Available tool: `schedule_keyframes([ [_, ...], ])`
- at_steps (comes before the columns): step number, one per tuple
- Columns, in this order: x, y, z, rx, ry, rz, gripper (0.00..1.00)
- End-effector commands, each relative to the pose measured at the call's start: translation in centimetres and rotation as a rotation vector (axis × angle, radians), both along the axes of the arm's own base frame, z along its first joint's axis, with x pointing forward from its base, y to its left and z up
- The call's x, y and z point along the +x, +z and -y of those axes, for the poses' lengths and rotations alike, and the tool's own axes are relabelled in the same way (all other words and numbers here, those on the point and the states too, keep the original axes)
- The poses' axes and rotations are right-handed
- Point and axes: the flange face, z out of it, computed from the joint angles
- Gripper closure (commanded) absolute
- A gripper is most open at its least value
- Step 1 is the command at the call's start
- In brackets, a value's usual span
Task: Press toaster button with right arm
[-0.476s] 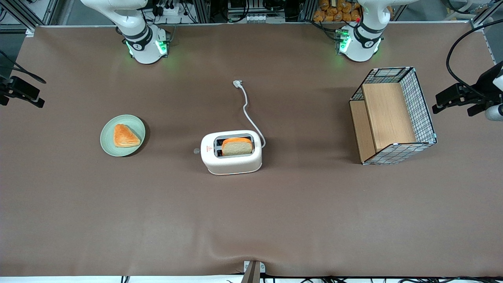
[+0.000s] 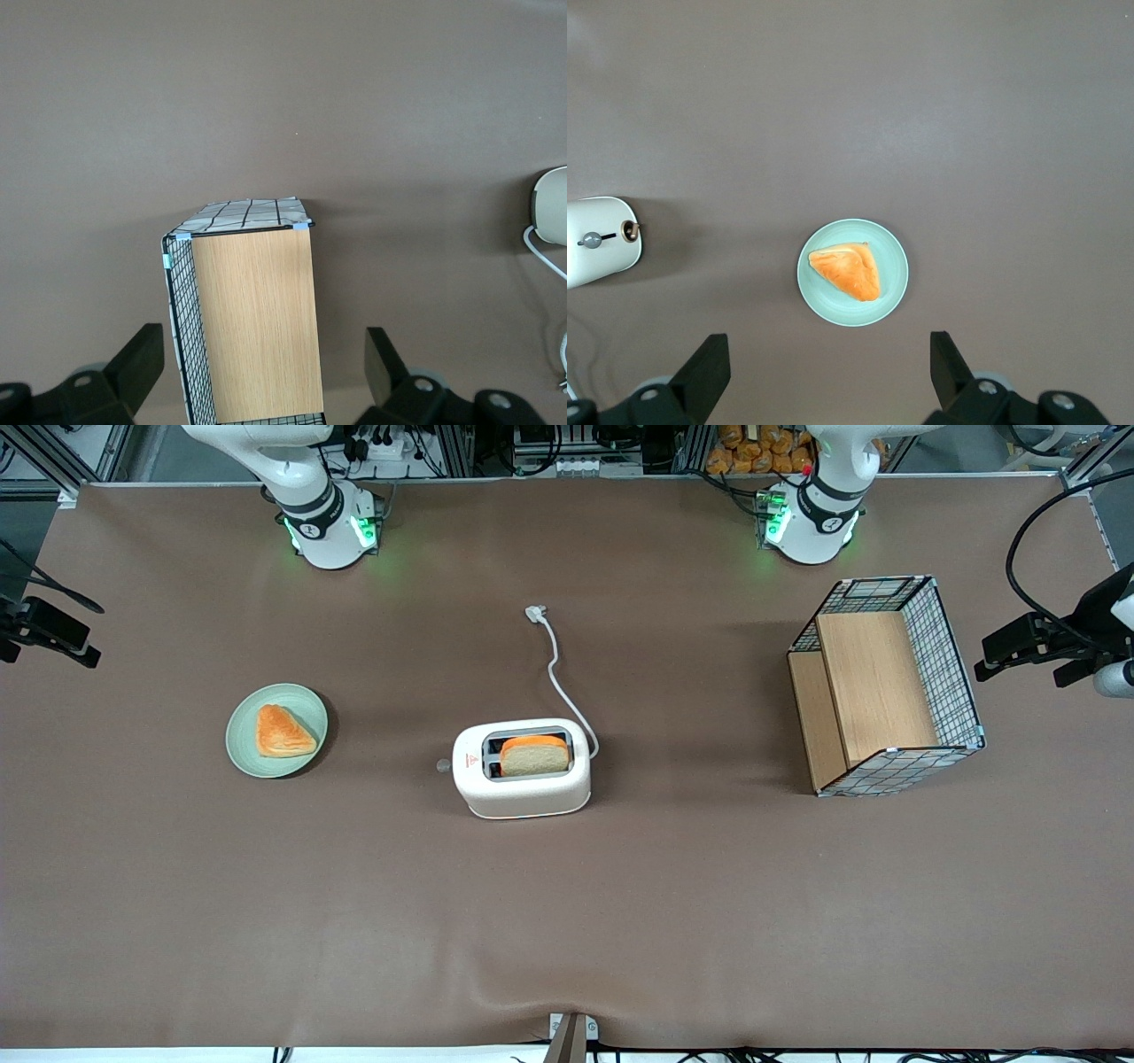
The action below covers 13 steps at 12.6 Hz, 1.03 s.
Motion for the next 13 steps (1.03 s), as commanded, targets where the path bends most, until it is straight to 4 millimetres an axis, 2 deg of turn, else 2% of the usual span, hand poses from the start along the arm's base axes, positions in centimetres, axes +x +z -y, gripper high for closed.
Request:
schedule_keyframes([
  [1,0.0,0.2,0.0,0.010,-0.010,0.003,0.00],
  [3,0.1,0.2,-0.2,0.010,-0.005,0.006,0.00],
  [5,1.0,-1.4,-0.4,0.011,0.001,-0.025,0.00],
  [7,1.4,-2.1,-0.3,0.009,0.001,-0.039,0.00],
  [11,3.5,-6.2,-0.2,0.015,-0.003,-0.106,0.00],
  [13,4.8,-8.8,-2.0,0.030,0.024,-0.138,0.00],
])
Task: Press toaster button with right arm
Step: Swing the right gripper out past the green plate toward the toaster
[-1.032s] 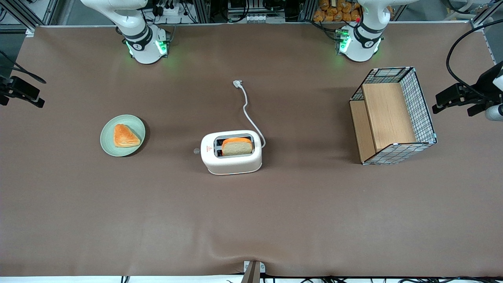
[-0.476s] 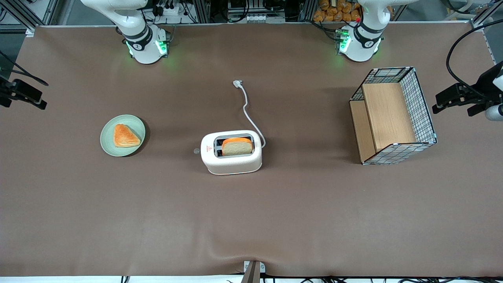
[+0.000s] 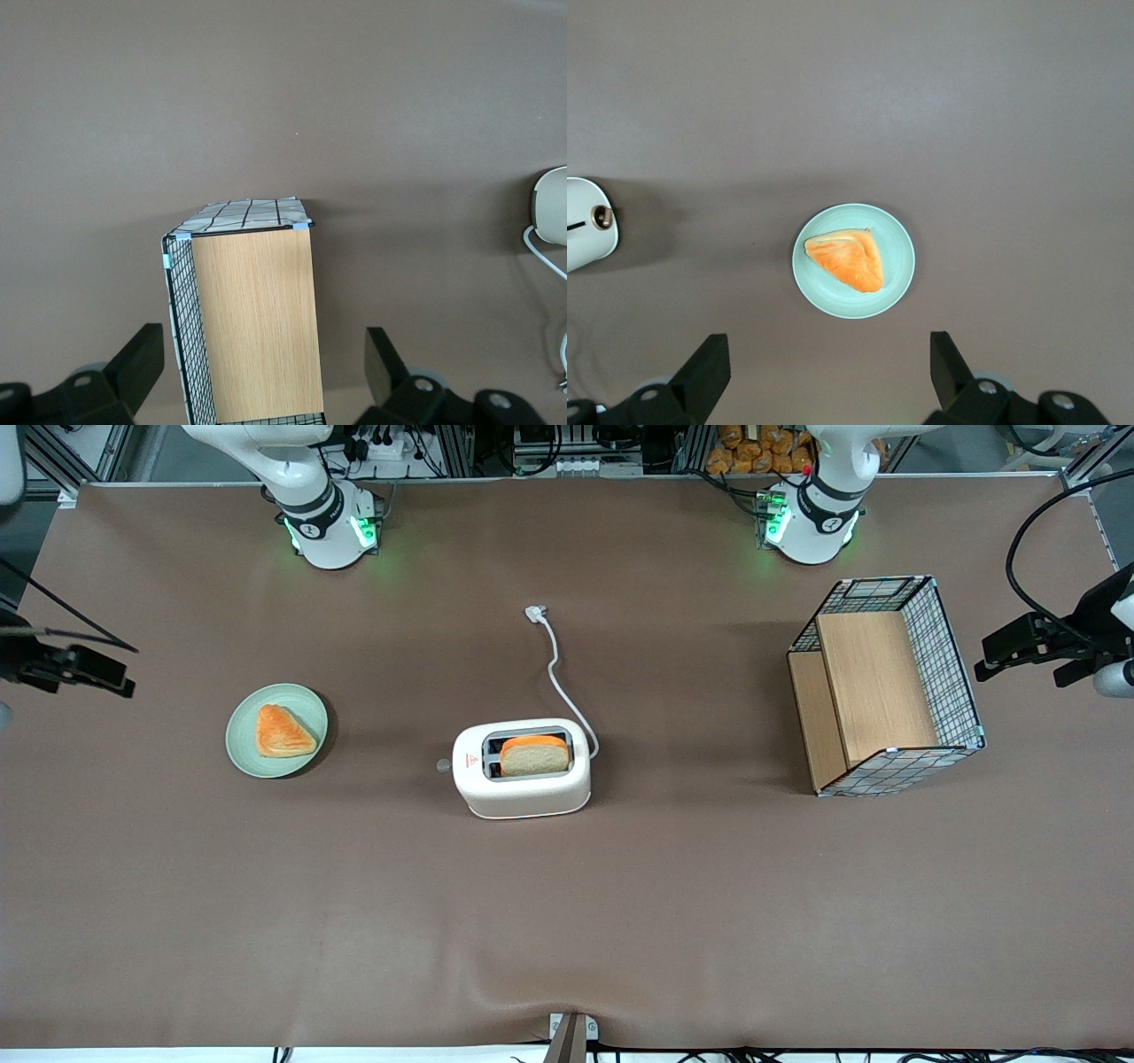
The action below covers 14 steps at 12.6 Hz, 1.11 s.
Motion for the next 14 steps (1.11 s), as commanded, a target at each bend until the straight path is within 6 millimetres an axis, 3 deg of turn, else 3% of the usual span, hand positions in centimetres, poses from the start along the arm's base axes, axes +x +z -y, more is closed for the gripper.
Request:
schedule_keyframes([
  [1,1.8,-2.4,-1.9,0.043,0.015,-0.010,0.00],
  [4,3.5,-6.1,-3.2,0.146,0.000,-0.040,0.00],
  [7,4.5,-8.9,-7.8,0.170,0.058,-0.072,0.35],
  [11,4.6,-12.2,-13.9,0.237,0.122,-0.132,0.96],
  [14,4.7,-15.1,-18.7,0.304,0.157,-0.160,1.00],
])
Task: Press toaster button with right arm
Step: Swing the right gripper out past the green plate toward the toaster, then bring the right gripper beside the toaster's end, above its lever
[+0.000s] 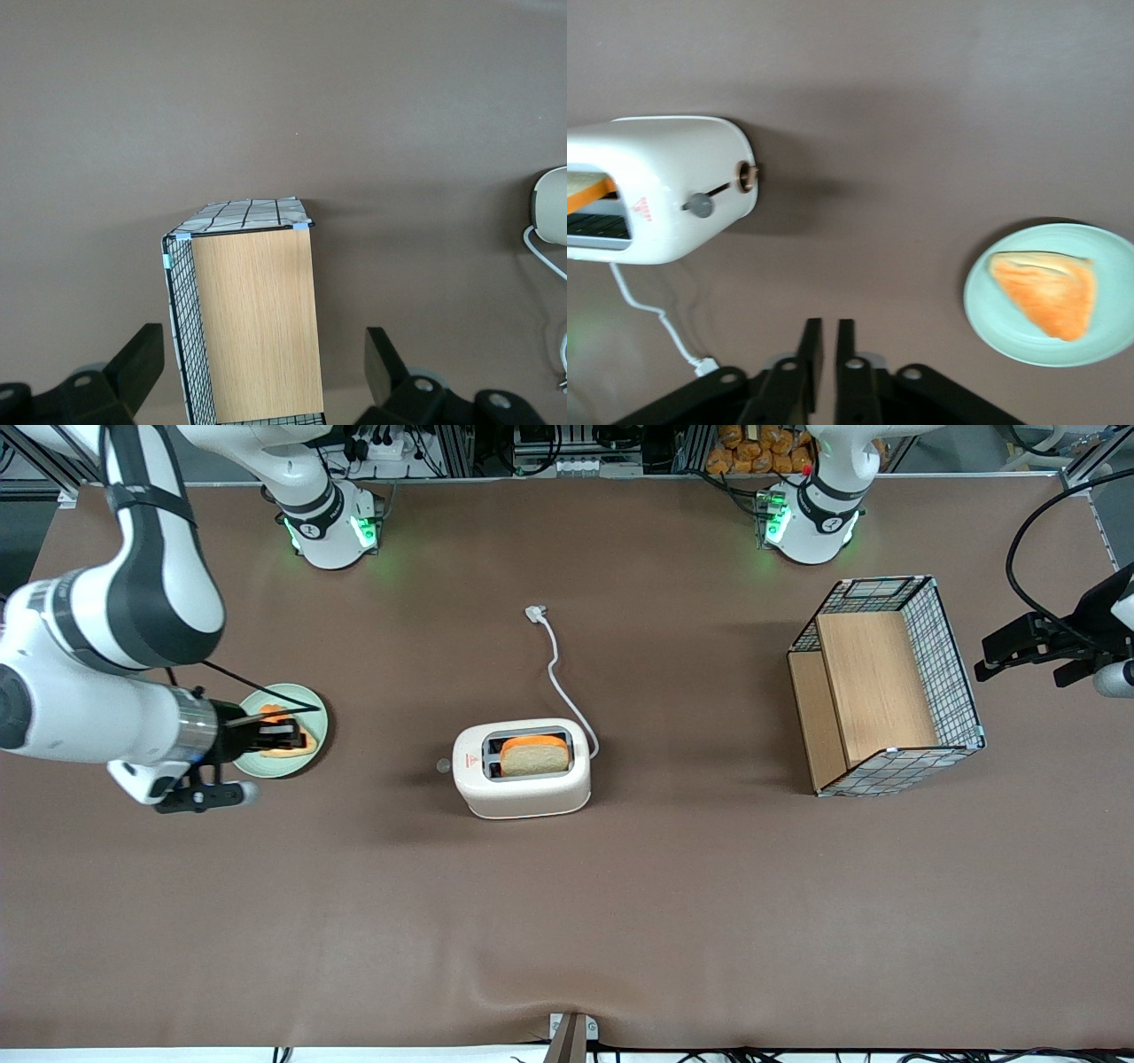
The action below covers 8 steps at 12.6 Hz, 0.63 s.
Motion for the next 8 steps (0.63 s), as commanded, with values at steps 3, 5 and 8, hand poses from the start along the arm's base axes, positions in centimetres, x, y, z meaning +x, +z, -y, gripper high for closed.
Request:
schedule_keyframes([
  [3,0.9,-5.1,-5.4,0.164,-0.045,-0.018,1.00],
  [5,1.1,-6.7,-6.7,0.186,-0.057,-0.016,1.00],
  [8,1.6,-9.3,-7.6,0.278,-0.073,-0.035,1.00],
])
